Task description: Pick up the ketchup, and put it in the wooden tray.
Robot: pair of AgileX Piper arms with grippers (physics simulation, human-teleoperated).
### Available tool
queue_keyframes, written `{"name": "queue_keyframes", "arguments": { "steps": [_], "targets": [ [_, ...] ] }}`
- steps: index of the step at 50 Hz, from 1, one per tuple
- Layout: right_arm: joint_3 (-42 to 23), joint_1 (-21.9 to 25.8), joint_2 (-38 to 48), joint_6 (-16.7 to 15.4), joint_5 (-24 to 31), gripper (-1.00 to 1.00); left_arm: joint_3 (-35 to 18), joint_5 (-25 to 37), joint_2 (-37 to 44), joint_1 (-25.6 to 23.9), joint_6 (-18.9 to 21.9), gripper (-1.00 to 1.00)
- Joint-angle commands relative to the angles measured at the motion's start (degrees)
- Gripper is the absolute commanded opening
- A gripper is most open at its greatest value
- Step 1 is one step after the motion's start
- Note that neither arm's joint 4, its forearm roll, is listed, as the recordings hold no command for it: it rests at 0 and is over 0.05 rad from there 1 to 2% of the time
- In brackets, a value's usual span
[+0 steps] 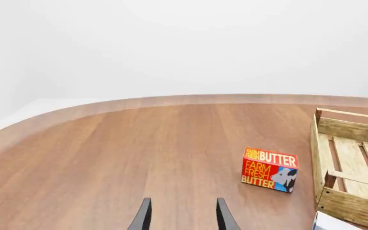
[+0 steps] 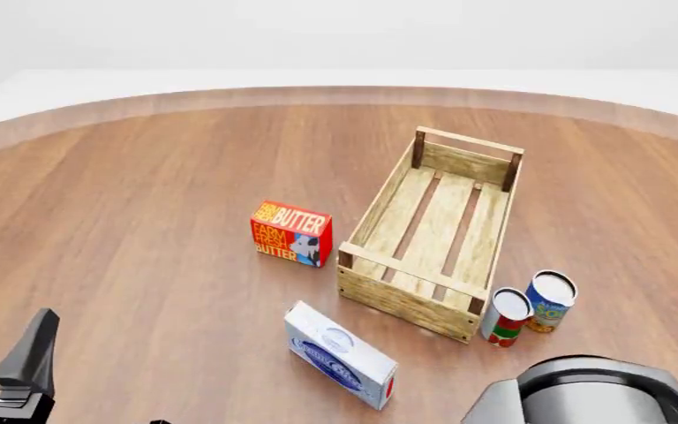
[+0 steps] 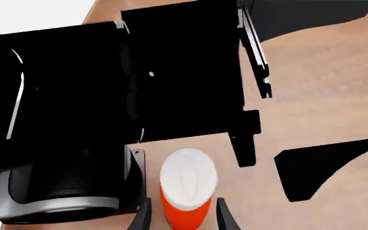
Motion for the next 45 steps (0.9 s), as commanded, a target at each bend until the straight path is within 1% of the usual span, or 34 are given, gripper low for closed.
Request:
{"name": "queue_keyframes", "arguments": {
  "steps": [1,13,25,26,35,41,45],
  "targets": [
    [-1.5,0.37,2.08,0.25,0.38,1.0,0.0,0.0,0.0,0.0,0.0,1.0],
    [-2.75,0.53,3.43,-0.09,0.56,1.0,0.0,0.0,0.0,0.0,0.0,1.0],
    [-2.25,-0.47,3.02,-0.41,-0.59,1.0,0.0,0.0,0.0,0.0,0.0,1.0],
    [-1.95,-0.79,2.76,-0.6,-0.83,-1.0,0.0,0.0,0.0,0.0,0.0,1.0],
    [0.44,-1.85,0.35,-1.16,-2.19,-1.0,0.0,0.0,0.0,0.0,0.0,1.0],
    [3.01,-2.4,-2.69,-0.85,-2.67,-1.0,0.0,0.0,0.0,0.0,0.0,1.0],
    [4.6,-2.39,-5.01,-0.04,-2.15,-1.0,0.0,0.0,0.0,0.0,0.0,1.0]
  ]
}}
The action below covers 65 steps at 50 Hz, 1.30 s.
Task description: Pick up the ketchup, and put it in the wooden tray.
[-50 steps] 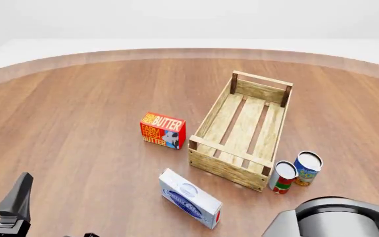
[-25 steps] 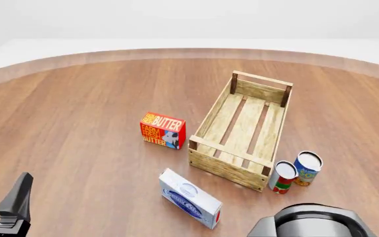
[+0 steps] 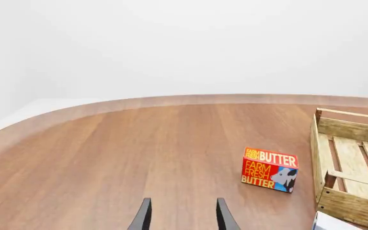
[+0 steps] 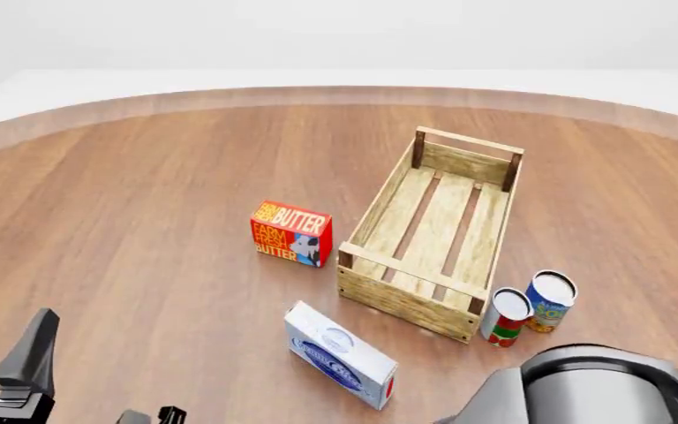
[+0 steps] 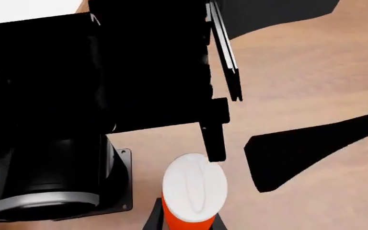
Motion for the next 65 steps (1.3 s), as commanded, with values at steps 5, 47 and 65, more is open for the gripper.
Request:
{"name": "queue_keyframes", "arguments": {
  "steps": [5,47,65],
  "targets": [
    [5.08,-1.57,-6.81,2.31,0.12,-1.0,0.0,0.0,0.0,0.0,0.0,1.0],
    [14.93,-13.48,-19.31,0.39,3.77,-1.0,0.0,0.0,0.0,0.0,0.0,1.0],
    [11.7,-21.6,-25.73,-5.11,11.7,-1.0,0.0,0.0,0.0,0.0,0.0,1.0]
  ]
}}
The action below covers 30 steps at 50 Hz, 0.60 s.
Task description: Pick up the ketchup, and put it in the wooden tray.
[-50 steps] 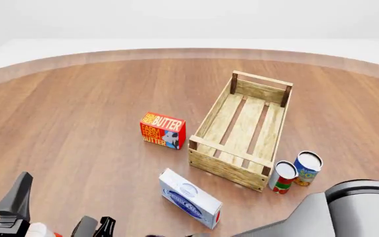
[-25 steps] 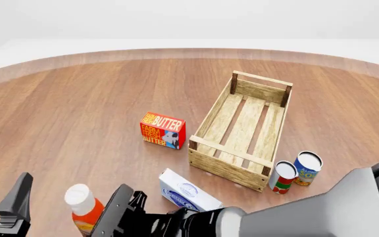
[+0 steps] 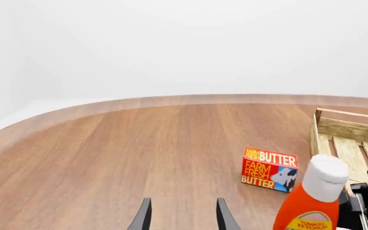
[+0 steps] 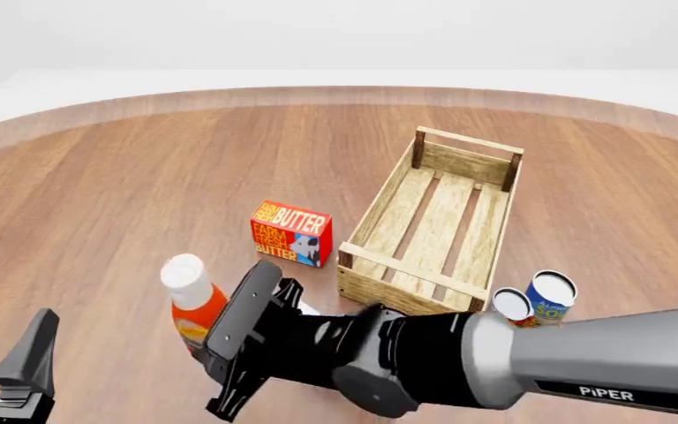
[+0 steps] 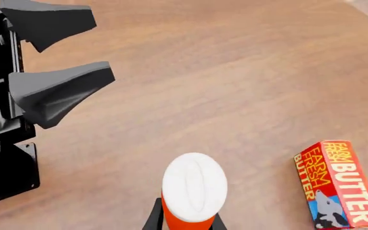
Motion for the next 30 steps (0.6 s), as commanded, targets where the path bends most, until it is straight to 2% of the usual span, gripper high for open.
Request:
{"name": "queue_keyframes", "arguments": {
  "steps": [1,5,7,10,16,30],
  "targets": [
    [-1.73,-6.03,-3.81,-1.91,3.86,-1.0,0.0,0.0,0.0,0.0,0.0,1.0],
    [-2.94,-8.44,-4.87,-2.16,5.28,-1.0,0.0,0.0,0.0,0.0,0.0,1.0],
    [-3.27,-10.06,-5.48,-3.71,5.82,-1.0,0.0,0.0,0.0,0.0,0.0,1.0],
    [-3.66,-11.52,-6.05,-4.28,6.4,-1.0,0.0,0.0,0.0,0.0,0.0,1.0],
    [-4.11,-19.18,-8.13,-5.89,7.43,-1.0,0.0,0.0,0.0,0.0,0.0,1.0],
    [-4.8,-31.69,-9.07,-5.85,7.81,-1.0,0.0,0.0,0.0,0.0,0.0,1.0]
  ]
}}
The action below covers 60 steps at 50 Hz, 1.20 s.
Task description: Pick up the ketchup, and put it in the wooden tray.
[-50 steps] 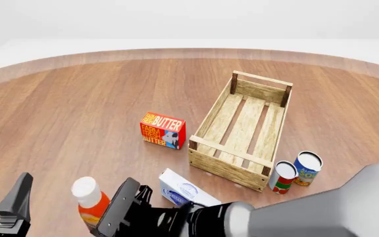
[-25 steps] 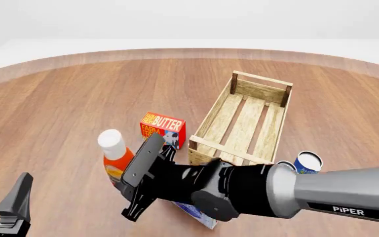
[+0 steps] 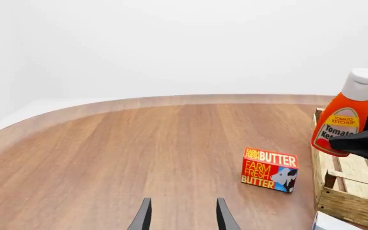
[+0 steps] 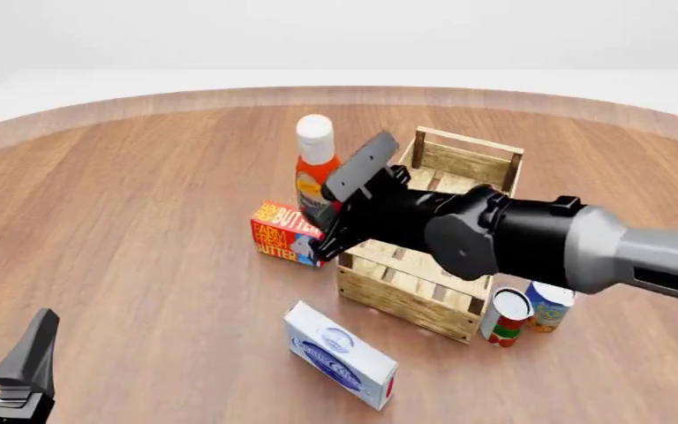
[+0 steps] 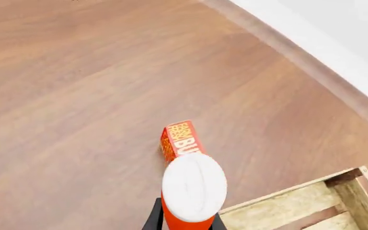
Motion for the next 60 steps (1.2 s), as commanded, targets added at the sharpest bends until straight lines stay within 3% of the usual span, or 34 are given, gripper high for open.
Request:
{"name": "queue_keyframes", "arguments": {
  "steps": [1,15,34,60],
  "targets": [
    [-0.86,-10.43,-1.53,0.3,0.53,-1.0,0.0,0.0,0.0,0.0,0.0,1.0],
    [-2.6,-19.96,1.85,0.19,0.41,-1.0,0.0,0.0,0.0,0.0,0.0,1.0],
    [0.12,-30.04,10.17,0.46,-6.57,-1.0,0.0,0.0,0.0,0.0,0.0,1.0],
    [-4.66,-30.08,19.87,4.69,-7.57,-1.0,0.0,0.0,0.0,0.0,0.0,1.0]
  ]
}}
